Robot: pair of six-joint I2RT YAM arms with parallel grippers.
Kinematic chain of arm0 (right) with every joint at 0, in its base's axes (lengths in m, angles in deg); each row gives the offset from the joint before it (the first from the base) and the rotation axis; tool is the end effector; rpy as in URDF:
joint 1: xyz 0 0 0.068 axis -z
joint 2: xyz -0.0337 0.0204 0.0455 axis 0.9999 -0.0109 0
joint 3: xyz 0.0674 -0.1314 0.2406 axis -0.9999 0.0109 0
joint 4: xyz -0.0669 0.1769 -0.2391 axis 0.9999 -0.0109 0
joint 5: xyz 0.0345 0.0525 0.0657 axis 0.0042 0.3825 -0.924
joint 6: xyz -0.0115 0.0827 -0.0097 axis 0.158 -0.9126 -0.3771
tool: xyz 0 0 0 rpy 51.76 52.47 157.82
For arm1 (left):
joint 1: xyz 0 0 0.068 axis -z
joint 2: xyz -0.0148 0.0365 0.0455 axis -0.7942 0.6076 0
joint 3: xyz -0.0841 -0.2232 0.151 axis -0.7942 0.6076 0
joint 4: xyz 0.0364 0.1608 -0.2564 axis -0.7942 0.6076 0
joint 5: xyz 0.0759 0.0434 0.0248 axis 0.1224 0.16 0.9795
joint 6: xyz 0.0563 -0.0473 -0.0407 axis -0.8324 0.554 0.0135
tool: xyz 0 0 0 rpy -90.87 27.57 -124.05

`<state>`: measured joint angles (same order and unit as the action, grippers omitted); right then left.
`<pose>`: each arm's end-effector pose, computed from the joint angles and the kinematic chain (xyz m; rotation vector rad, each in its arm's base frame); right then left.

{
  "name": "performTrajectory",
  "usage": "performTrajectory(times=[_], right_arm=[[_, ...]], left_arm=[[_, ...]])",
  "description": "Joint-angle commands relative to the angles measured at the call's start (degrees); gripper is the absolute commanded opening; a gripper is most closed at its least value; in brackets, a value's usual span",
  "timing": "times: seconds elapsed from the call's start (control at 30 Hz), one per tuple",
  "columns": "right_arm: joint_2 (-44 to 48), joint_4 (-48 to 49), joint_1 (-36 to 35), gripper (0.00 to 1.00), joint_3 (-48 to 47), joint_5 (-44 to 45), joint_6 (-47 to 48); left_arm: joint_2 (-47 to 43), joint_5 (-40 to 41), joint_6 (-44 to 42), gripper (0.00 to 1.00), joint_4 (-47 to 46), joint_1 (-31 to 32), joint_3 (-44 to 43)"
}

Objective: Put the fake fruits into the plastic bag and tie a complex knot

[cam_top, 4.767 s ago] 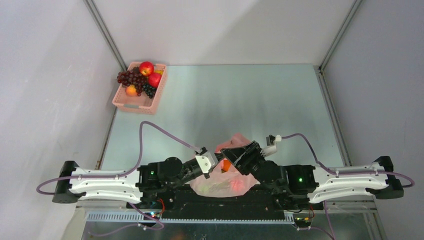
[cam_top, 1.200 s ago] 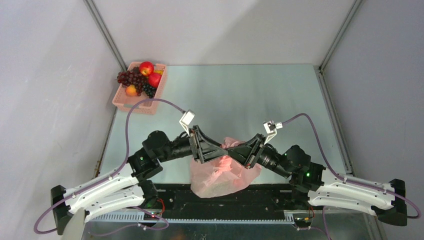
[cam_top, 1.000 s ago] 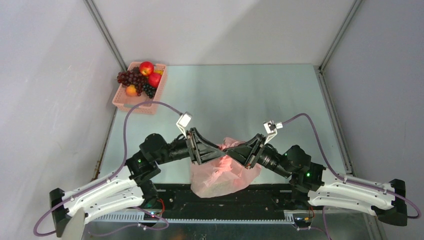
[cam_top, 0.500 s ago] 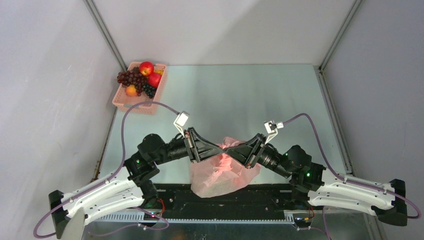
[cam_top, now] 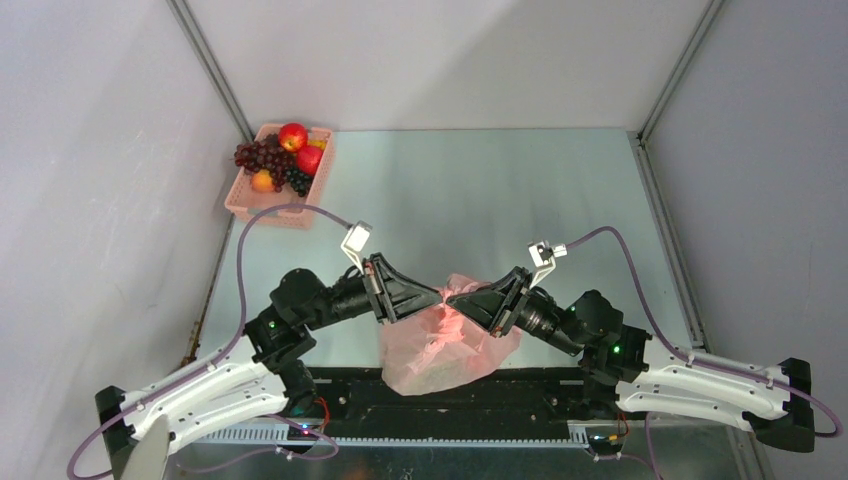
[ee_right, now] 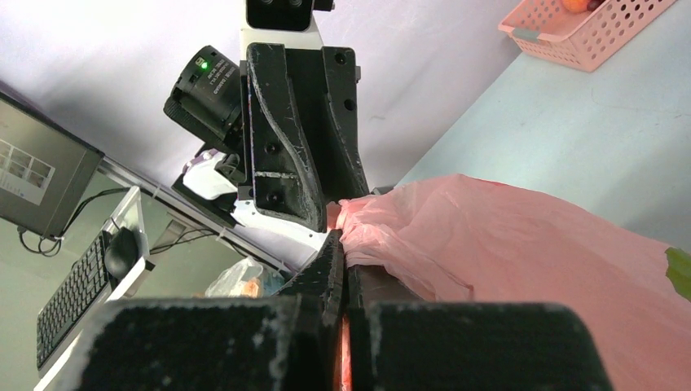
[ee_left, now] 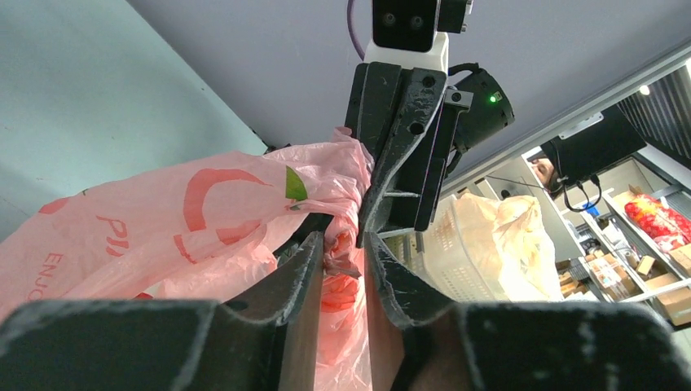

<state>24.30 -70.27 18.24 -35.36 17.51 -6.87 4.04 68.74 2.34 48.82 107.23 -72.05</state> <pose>0.0874 0.2249 0.3405 -0.2630 1.5284 1.5303 0.1206 -0.2082 0.3421 0.3155 1.6771 -1.7026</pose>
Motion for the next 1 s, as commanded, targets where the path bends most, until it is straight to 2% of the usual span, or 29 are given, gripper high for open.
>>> performTrajectory(times=[0.0, 0.17, 0.27, 0.47, 0.7, 0.77, 0.87, 0.97], right_arm=[[0.61, 2.06, 0.21, 0.0, -0.07, 0.03, 0.12], [0.71, 1.91, 0.23, 0.0, -0.07, 0.12, 0.12], [0.8, 1.98, 0.22, 0.0, -0.07, 0.15, 0.12], [0.8, 1.99, 0.23, 0.0, -0.07, 0.12, 0.2], [0.93, 2.19, 0.2, 0.0, -0.07, 0.05, 0.12], [0.97, 2.07, 0.21, 0.0, -0.07, 0.06, 0.12], [1.1, 1.83, 0.23, 0.0, -0.07, 0.19, 0.12], [1.42, 1.44, 0.21, 0.0, -0.07, 0.38, -0.14]], left_arm=[[0.92, -2.36, 0.77, 0.3, -1.05, -0.4, -0.45], [1.23, -2.93, 0.7, 0.3, -1.23, -0.42, -0.37], [0.81, -2.37, 0.62, 0.24, -1.19, -0.42, -0.1], [-0.06, -2.04, 0.5, 0.26, -0.93, -0.45, 0.26], [-0.3, -2.27, 0.54, 0.2, -1.25, -0.51, 0.13], [-0.19, -2.59, 0.53, 0.16, -1.34, -0.48, 0.14], [-0.31, -2.71, 0.42, 0.04, -1.39, -0.51, 0.43], [-0.86, -2.45, 0.03, 0.0, -1.13, -0.51, 0.59]])
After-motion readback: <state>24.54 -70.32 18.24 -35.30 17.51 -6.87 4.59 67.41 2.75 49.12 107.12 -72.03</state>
